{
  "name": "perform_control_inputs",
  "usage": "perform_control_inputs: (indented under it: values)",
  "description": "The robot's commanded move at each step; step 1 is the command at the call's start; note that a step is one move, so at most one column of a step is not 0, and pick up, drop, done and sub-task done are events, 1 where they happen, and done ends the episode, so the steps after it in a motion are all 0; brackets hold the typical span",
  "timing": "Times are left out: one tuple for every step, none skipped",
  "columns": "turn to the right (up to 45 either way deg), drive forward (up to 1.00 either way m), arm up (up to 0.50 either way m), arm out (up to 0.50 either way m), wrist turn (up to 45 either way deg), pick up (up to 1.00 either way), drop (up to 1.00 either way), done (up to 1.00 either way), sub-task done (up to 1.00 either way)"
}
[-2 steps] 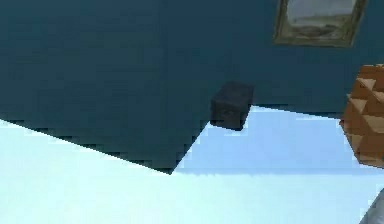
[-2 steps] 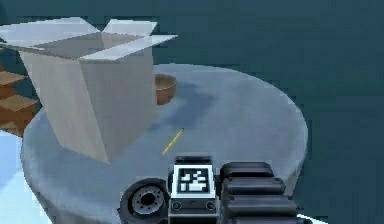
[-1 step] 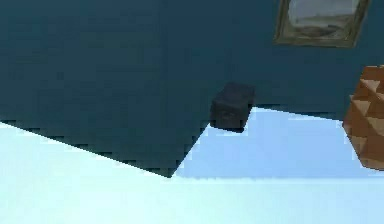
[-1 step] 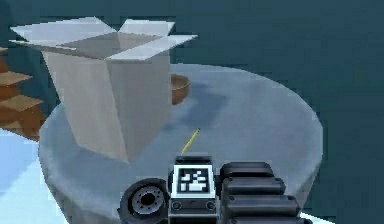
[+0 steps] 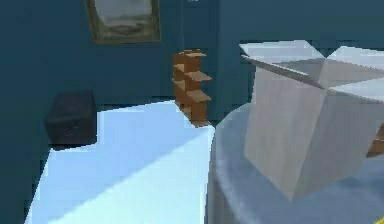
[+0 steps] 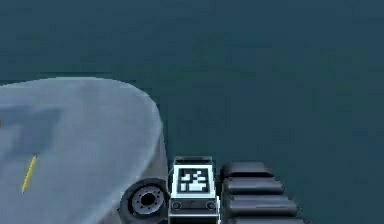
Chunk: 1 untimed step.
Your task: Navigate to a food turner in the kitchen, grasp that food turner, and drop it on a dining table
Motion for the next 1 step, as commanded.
perform_control_inputs:
  values:
    - [45.0,0.00,0.00,0.00,0.0,0.00,0.00,0.00,0.00]
